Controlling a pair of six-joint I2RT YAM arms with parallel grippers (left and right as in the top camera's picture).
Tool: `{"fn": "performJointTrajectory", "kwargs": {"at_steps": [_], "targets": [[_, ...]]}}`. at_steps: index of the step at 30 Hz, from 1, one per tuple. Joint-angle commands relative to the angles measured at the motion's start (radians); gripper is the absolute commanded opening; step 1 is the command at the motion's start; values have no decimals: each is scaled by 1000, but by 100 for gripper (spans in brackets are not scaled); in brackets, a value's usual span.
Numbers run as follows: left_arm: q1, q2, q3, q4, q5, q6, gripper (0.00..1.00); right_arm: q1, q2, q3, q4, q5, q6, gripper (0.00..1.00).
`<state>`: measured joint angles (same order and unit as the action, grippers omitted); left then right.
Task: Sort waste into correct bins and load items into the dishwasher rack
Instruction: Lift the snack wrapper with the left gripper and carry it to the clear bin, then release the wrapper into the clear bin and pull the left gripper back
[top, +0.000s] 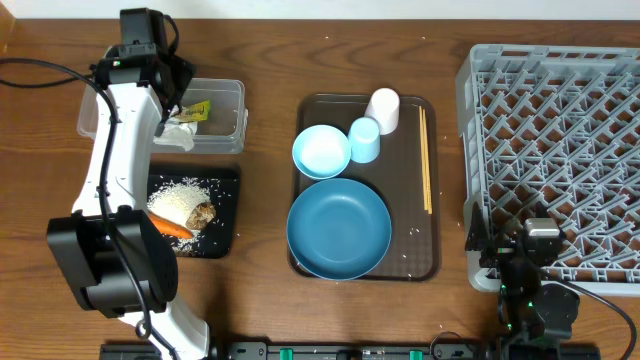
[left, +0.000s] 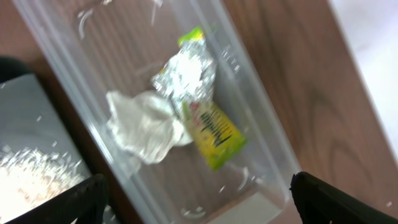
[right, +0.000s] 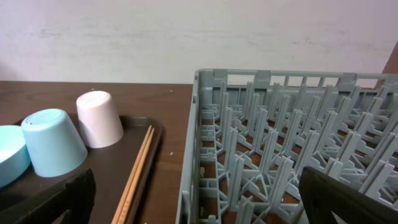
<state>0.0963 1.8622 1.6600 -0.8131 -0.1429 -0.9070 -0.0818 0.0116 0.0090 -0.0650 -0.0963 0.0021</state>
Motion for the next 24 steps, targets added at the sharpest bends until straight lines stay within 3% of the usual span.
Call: {"fn": "performJointTrajectory", "kwargs": {"at_steps": [1,7,13,19,24], "targets": [[2,-63,-1,-36,23,24,96,-16,-5,-3,-2,-2,-15,99],[-2,-208,-1,-78,19,124,97,-16,-5,-3,-2,-2,-15,99],[4,-325,-2,-231,-27,112,100,-16,-5,-3,-2,-1,-15,99],[6,-347,-2,-533,-338,-227,98,-16,-5,-3,-2,-2,-15,99],[15,-347,-18,-646,-367,-283,98,-16,-5,-3,-2,-2,-15,99]]}}
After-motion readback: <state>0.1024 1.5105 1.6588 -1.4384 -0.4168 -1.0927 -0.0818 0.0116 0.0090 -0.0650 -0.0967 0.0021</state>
